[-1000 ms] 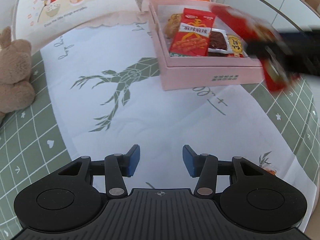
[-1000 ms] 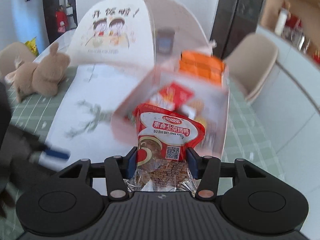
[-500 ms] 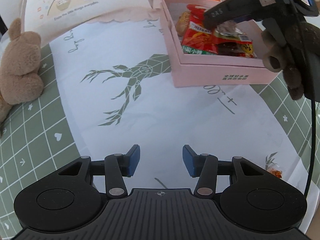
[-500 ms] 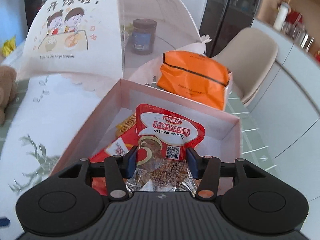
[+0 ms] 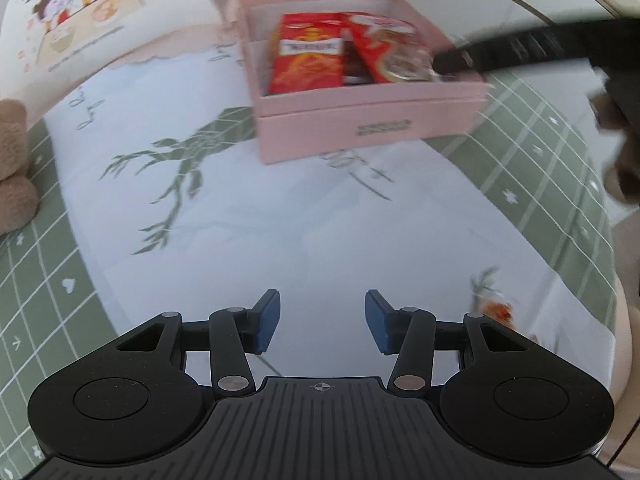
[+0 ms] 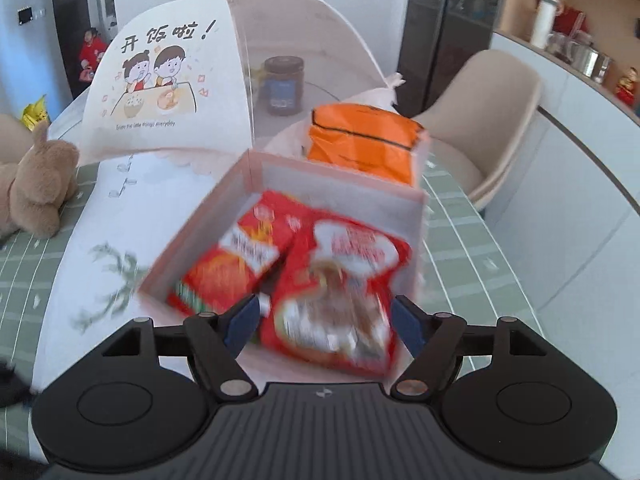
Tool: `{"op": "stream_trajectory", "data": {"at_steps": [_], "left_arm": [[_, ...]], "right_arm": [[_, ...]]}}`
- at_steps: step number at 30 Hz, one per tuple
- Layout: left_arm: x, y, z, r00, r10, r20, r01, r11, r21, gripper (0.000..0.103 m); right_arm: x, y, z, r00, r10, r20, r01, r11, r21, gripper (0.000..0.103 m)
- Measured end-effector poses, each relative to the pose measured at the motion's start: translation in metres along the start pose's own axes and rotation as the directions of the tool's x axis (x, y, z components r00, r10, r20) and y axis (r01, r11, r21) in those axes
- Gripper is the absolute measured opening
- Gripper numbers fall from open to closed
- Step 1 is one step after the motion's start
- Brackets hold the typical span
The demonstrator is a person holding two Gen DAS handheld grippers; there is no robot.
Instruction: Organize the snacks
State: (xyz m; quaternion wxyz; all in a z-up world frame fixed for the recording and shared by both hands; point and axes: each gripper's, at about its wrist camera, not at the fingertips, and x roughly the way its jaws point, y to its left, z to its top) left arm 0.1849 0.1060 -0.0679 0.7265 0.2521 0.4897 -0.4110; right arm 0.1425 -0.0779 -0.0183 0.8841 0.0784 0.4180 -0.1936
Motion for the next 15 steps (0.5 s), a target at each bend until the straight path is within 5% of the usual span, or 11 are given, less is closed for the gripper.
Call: {"op": "stream_trajectory", "data": {"at_steps": [7,15], "left_arm": [[-0.007,-0.022,-0.017,0.998,-0.051,-0.026,0.053,0.994,0.100,0.052],[-0.008,-0.031,-0.042,0.994,-0.094,-0.060,0.101,0.984,0.144,0.047]], "right_arm": [[-0.031,-0.001,-0.081,0.989,0.049,-0.142,-0.040,0.997,0.064,0.075],[-0.055,0.019,-0.153,0.951,0.156,-0.267,-0.120,0.982,0.145,0.075]]}}
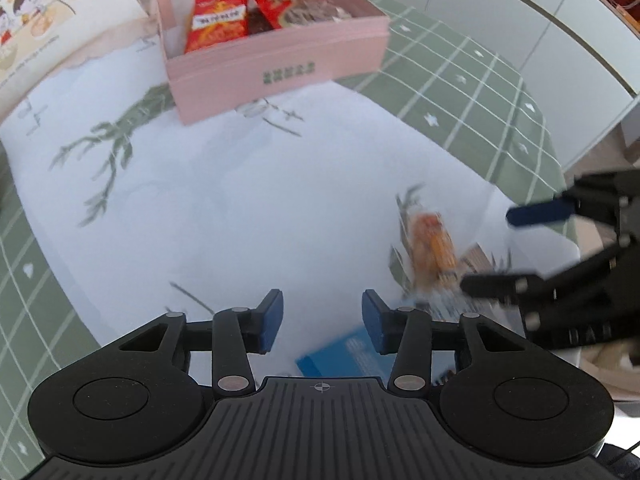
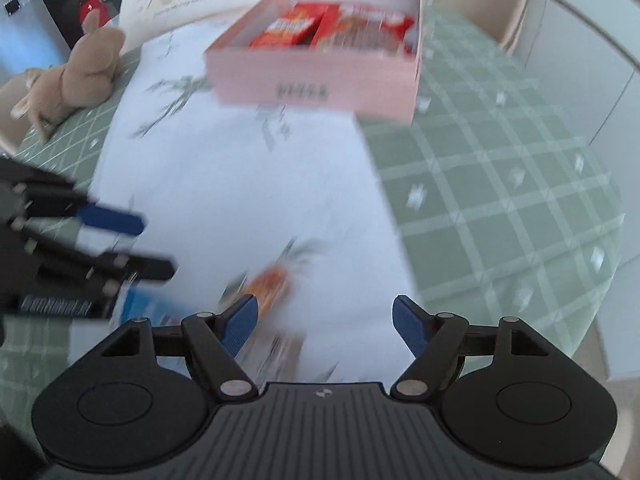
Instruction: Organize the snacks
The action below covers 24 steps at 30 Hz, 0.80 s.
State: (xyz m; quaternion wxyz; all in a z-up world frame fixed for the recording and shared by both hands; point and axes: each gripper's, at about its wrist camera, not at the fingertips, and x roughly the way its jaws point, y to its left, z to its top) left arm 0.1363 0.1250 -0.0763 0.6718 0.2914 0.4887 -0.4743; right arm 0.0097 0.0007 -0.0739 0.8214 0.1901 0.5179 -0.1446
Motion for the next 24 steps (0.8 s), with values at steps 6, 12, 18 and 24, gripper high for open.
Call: {"op": "stream_trajectory", "data": {"at_steps": [6,12,18,24], "left_arm": [[0.002,-0.005,-0.015,1.000,-0.009,-0.016,0.009,1.000,0.015,0.047],[-0.009,-0.011,-0.020,0.999,-0.033,-0.009,0.033,0.998,0.044,0.047],[-0.006,-0.033,-0.034,0.993,-0.087,-0.075,0.099,0.981,0.169,0.048],[-0.007,-0.051,-0.042,0.996,-0.060,-0.068,0.077,0.956,0.284,0.049]], "right_arm": [[0.003,0.025,-0.035,1.000,0.025,-0.010,-0.026,0.999,-0.028,0.074],[0.009,0.025,-0.020,0.999,0.019,0.038,-0.019,1.000,-0.004,0.061],[0.015,0.025,-0.010,0.998,0.020,0.060,-0.020,1.000,-0.006,0.061],[0.014,0.024,-0.009,0.998,0.012,0.054,-0.012,1.000,0.001,0.066]]}}
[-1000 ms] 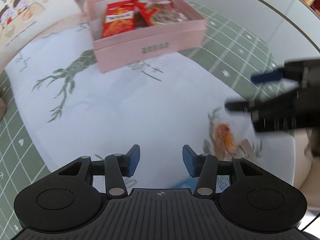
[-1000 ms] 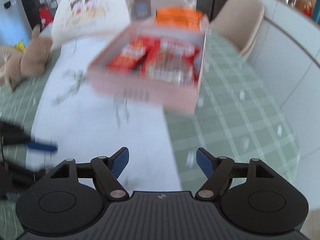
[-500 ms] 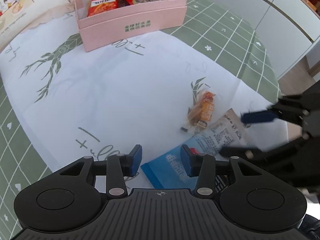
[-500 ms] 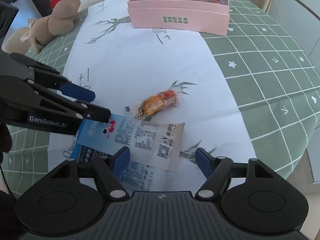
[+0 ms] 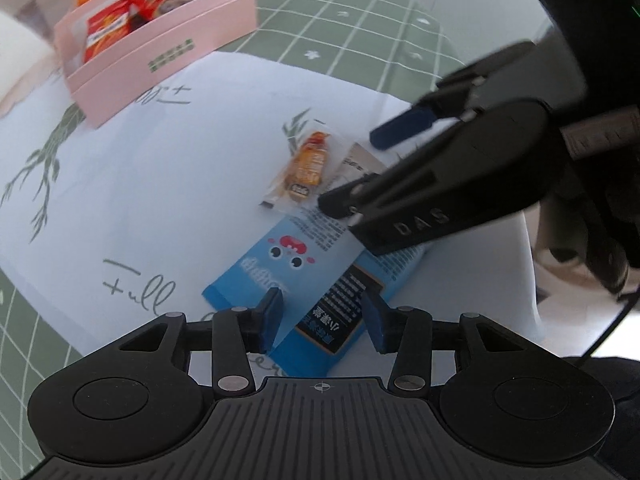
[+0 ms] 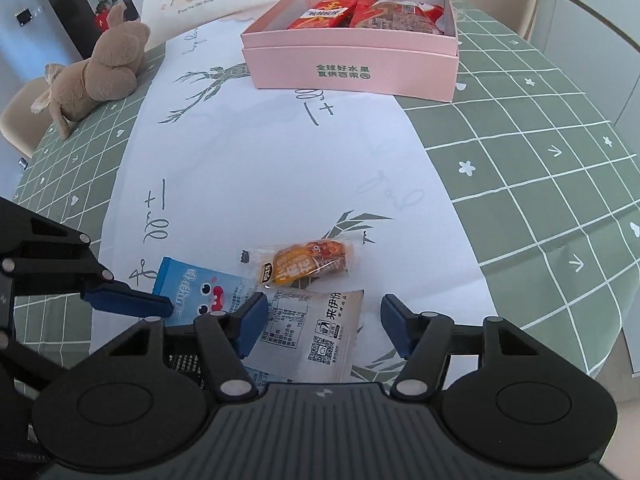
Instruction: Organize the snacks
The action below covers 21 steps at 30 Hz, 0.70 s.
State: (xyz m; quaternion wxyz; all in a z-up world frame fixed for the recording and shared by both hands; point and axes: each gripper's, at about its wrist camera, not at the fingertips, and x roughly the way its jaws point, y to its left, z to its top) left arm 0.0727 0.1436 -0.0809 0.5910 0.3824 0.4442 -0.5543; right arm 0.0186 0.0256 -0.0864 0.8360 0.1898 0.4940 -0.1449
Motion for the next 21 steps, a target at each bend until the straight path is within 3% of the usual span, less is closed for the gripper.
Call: {"op": "stream_trajectory", "data": {"at_steps": [5,8,17,21], "left_arm": [[0.005,-0.015,-0.004,1.000,0.027,-0.004,-0.027,0.995,0.094,0.050],[0.007,-0.016,-0.003,0.998,0.057,0.010,-0.058,0.993,0.102,0.057],[0.014,0.012,0.013,0.994,0.096,0.053,-0.096,0.995,0.009,0.062],[0.016,0.032,0.023,0.993,0.096,0.070,-0.090,0.992,-0.086,0.062]], "right_arm": [[-0.007,0.001,-0.002,0.999,-0.048,-0.006,0.048,0.999,0.008,0.066],[-0.016,-0.003,-0.008,0.997,-0.072,-0.010,0.073,0.997,0.023,0.066],[-0.027,-0.016,-0.032,0.998,-0.062,-0.027,0.065,0.992,0.112,0.067],[-0.024,-0.013,-0.033,0.997,-0.075,-0.022,0.077,0.991,0.109,0.067]]}}
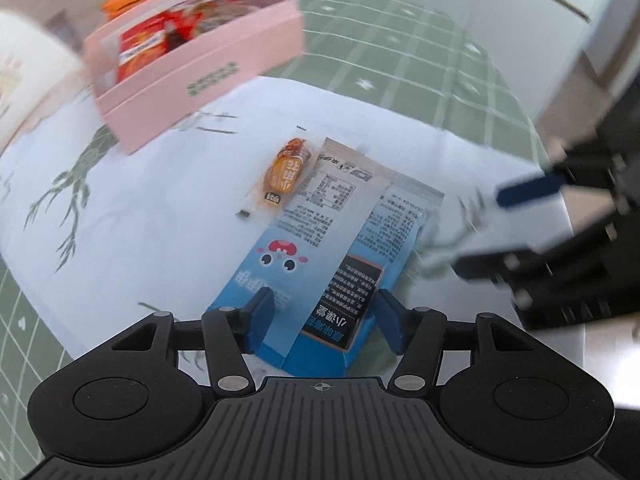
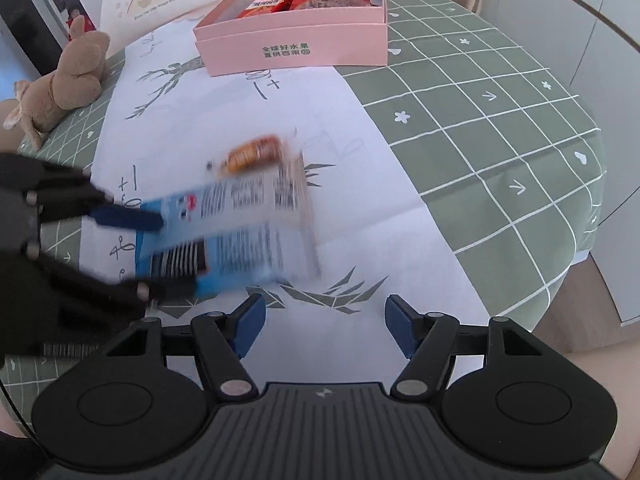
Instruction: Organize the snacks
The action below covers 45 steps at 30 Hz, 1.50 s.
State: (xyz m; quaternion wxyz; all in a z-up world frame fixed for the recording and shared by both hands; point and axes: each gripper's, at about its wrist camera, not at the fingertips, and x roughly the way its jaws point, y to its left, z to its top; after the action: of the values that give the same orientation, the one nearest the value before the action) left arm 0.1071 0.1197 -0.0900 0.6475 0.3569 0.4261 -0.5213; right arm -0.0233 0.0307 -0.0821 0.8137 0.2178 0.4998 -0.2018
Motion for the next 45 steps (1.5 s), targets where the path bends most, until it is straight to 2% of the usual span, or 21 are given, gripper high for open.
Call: {"op": "stream_trajectory", "data": {"at_steps": [4,6,11,18,22,25,31,33,35,40,43,45], "left_arm": [[0.001,0.022,0.002,1.000,0.021,0.019,-0.019,0.994,-0.110,0.062],[0.000,0.031,0.002,1.000,0.000,0.024,0.004,0.989,-0.148,0.061],[-0.001,0.032,0.002,1.000,-0.015,0.006,0.015,0.989,-0.149,0.059],[-0.002,0.040,-0.002,0.999,-0.021,-0.026,0.014,0.968,-0.251,0.061],[-0.004,0.041,-0.003,0.999,-0.018,-0.031,0.009,0.962,-0.273,0.062],[-0.004,0.041,-0.003,0.999,-0.019,-0.032,0.009,0.961,-0.277,0.062],[-0.003,0.040,0.002,0.999,-0.021,-0.033,0.011,0.962,-0.274,0.063],[-0.004,0.042,0.004,0.999,-0.033,-0.030,0.023,0.959,-0.282,0.059],[-0.007,0.045,0.007,0.999,-0.040,-0.014,0.034,0.954,-0.297,0.056],[-0.008,0.052,0.018,0.998,-0.056,0.014,0.058,0.950,-0.308,0.056],[-0.012,0.054,0.026,0.994,-0.075,0.077,0.095,0.944,-0.314,0.056],[-0.011,0.057,0.035,0.993,-0.079,0.089,0.103,0.944,-0.313,0.056]], "right_arm": [[-0.003,-0.003,0.006,1.000,-0.001,0.029,0.000,1.000,0.012,0.067],[-0.003,-0.005,0.014,0.999,-0.004,0.052,0.004,1.000,0.017,0.067],[0.003,0.001,0.052,0.994,0.028,0.109,-0.029,1.000,0.006,0.067],[0.045,0.039,0.115,0.989,0.081,0.127,-0.071,0.994,-0.081,0.067],[0.073,0.064,0.137,0.992,0.067,0.109,-0.048,0.984,-0.174,0.067],[0.084,0.062,0.139,0.994,0.047,0.094,-0.028,0.980,-0.197,0.067],[0.078,0.032,0.133,0.994,0.043,0.102,-0.030,0.991,-0.130,0.068],[0.075,0.024,0.129,0.994,0.028,0.105,-0.015,0.993,-0.119,0.068],[0.072,0.014,0.125,0.994,0.019,0.107,-0.009,0.995,-0.095,0.068],[0.063,-0.010,0.114,0.993,-0.016,0.118,0.022,0.999,-0.049,0.069],[0.059,-0.023,0.107,0.992,-0.040,0.117,0.043,0.999,-0.021,0.073],[0.057,-0.032,0.102,0.992,-0.049,0.119,0.049,0.999,0.000,0.076]]}}
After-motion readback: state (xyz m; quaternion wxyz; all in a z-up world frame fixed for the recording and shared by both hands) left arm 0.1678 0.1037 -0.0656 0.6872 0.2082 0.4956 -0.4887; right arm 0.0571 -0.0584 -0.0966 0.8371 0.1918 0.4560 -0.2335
